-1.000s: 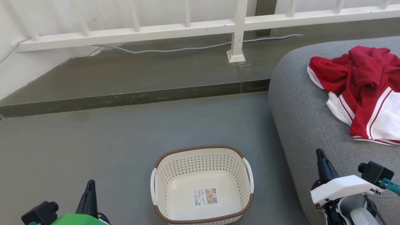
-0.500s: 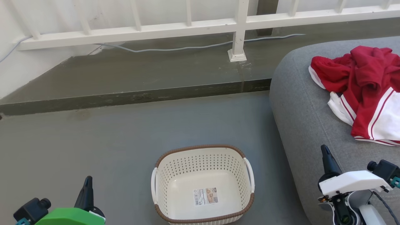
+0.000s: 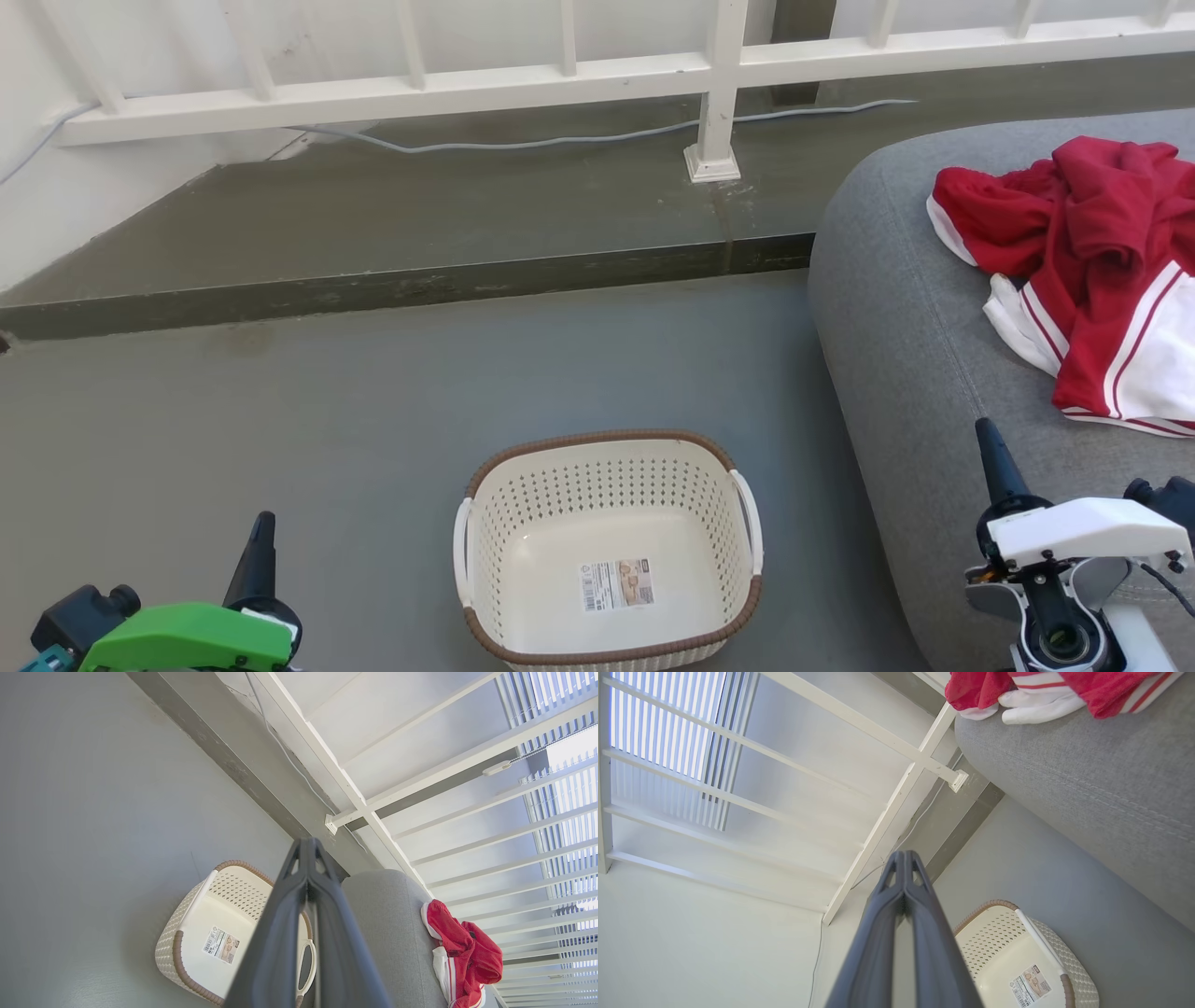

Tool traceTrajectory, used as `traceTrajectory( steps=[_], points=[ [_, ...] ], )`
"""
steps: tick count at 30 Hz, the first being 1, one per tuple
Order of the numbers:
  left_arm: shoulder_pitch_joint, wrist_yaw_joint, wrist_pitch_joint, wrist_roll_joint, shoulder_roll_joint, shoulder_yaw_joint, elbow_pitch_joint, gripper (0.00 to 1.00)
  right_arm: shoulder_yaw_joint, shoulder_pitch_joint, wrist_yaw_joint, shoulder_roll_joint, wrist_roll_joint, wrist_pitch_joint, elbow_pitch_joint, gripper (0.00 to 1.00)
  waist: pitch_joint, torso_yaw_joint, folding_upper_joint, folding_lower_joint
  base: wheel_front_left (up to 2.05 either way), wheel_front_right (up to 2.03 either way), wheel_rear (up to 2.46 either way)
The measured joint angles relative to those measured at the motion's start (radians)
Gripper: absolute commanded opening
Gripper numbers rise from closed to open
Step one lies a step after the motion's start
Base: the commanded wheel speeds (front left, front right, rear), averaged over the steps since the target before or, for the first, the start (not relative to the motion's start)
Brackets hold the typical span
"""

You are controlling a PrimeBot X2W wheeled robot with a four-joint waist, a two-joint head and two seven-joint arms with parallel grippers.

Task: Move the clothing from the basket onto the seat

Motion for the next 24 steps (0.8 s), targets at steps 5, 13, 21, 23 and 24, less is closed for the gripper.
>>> traceTrajectory(
  steps=[5, 13, 21, 23, 24],
  points=[
    [-0.015, -0.009, 0.010, -0.059, -0.004, 0.013, 0.018, 0.00, -0.013, -0.002, 0.005, 0.001, 0.065, 0.015, 0.001, 0.00, 0.001, 0.002, 0.0000, 0.0000, 0.00, 0.00, 0.00],
    [-0.037, -0.034, 0.037, -0.148, -0.009, 0.033, 0.030, 0.00, -0.041, -0.022, 0.021, 0.003, 0.173, 0.043, 0.003, 0.00, 0.003, 0.005, 0.0000, 0.0000, 0.00, 0.00, 0.00],
    [-0.058, -0.053, 0.061, -0.245, -0.014, 0.058, 0.055, 0.00, -0.068, -0.025, 0.032, 0.005, 0.279, 0.069, 0.004, 0.00, 0.005, 0.008, 0.0000, 0.0000, 0.00, 0.00, 0.00],
    [-0.062, -0.060, 0.065, -0.262, -0.015, 0.061, 0.058, 0.00, -0.074, -0.028, 0.035, 0.006, 0.303, 0.076, 0.005, 0.00, 0.005, 0.008, 0.0000, 0.0000, 0.00, 0.00, 0.00],
    [-0.065, -0.061, 0.071, -0.276, -0.016, 0.063, 0.060, 0.00, -0.076, -0.032, 0.036, 0.006, 0.316, 0.080, 0.006, 0.00, 0.005, 0.009, 0.0000, 0.0000, 0.00, 0.00, 0.00]
  ],
)
